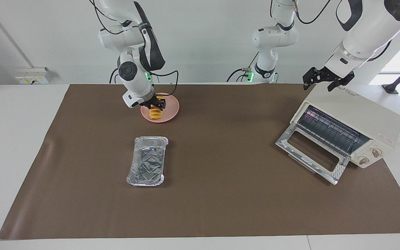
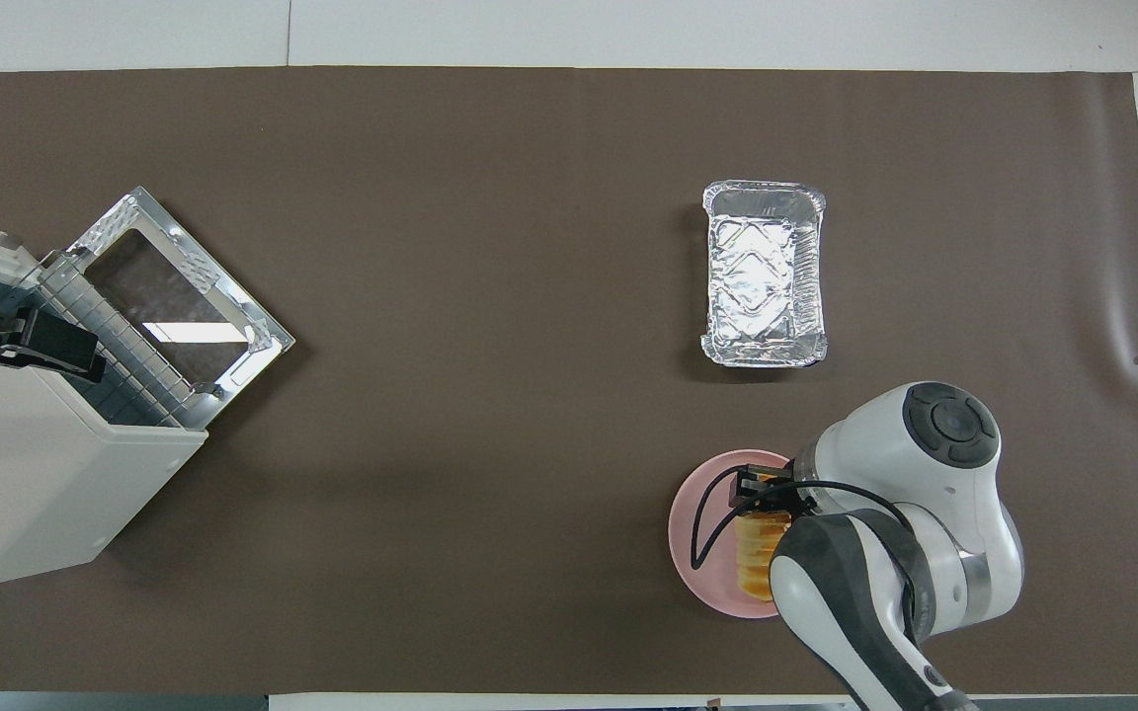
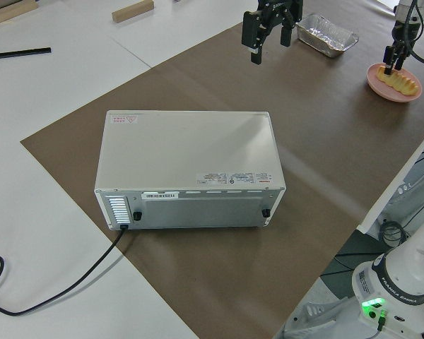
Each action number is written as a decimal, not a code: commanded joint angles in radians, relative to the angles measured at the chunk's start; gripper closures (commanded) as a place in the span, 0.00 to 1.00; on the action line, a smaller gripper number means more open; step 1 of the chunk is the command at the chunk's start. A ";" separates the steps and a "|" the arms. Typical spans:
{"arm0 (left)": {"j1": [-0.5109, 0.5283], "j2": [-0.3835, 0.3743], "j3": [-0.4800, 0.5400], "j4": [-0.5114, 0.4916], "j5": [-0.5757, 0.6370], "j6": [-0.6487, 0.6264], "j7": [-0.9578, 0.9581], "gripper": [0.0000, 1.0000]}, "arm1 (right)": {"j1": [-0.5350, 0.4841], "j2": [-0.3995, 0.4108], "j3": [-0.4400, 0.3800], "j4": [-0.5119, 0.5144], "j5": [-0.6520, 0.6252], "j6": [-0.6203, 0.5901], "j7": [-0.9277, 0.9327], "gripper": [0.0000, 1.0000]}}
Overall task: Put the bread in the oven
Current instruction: 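Grasp the bread roll with the right gripper, then lift the bread roll and carry it over the foil tray, then lower the bread roll into the foil tray and open the right gripper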
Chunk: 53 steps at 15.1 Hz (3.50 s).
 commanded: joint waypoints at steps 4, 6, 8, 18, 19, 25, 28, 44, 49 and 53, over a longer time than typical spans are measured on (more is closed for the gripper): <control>0.012 -0.025 -0.006 -0.029 0.011 0.018 0.004 0.00 | 0.001 -0.021 0.001 -0.031 0.020 0.039 0.009 0.56; 0.012 -0.025 -0.006 -0.029 0.011 0.018 0.004 0.00 | 0.003 -0.025 0.001 -0.054 0.020 0.077 0.009 0.59; 0.012 -0.025 -0.006 -0.029 0.011 0.018 0.004 0.00 | 0.007 -0.026 0.001 -0.064 0.020 0.093 0.007 0.64; 0.012 -0.025 -0.006 -0.029 0.011 0.018 0.004 0.00 | -0.026 -0.024 -0.006 0.132 0.021 -0.099 0.015 1.00; 0.012 -0.025 -0.006 -0.029 0.011 0.018 0.004 0.00 | -0.035 -0.015 -0.006 0.192 0.018 -0.146 0.015 1.00; 0.012 -0.027 -0.006 -0.029 0.011 0.018 0.004 0.00 | -0.077 0.175 -0.006 0.487 -0.104 -0.106 -0.051 1.00; 0.012 -0.025 -0.006 -0.029 0.011 0.018 0.004 0.00 | -0.091 0.324 -0.010 0.703 -0.113 -0.111 -0.109 1.00; 0.012 -0.025 -0.006 -0.029 0.011 0.018 0.004 0.00 | -0.095 0.585 -0.006 0.748 -0.115 0.123 -0.154 1.00; 0.012 -0.025 -0.006 -0.029 0.011 0.018 0.004 0.00 | -0.105 0.587 -0.008 0.757 -0.123 0.142 -0.201 0.33; 0.012 -0.025 -0.006 -0.029 0.011 0.018 0.004 0.00 | -0.121 0.588 -0.010 0.883 -0.143 0.013 -0.252 0.00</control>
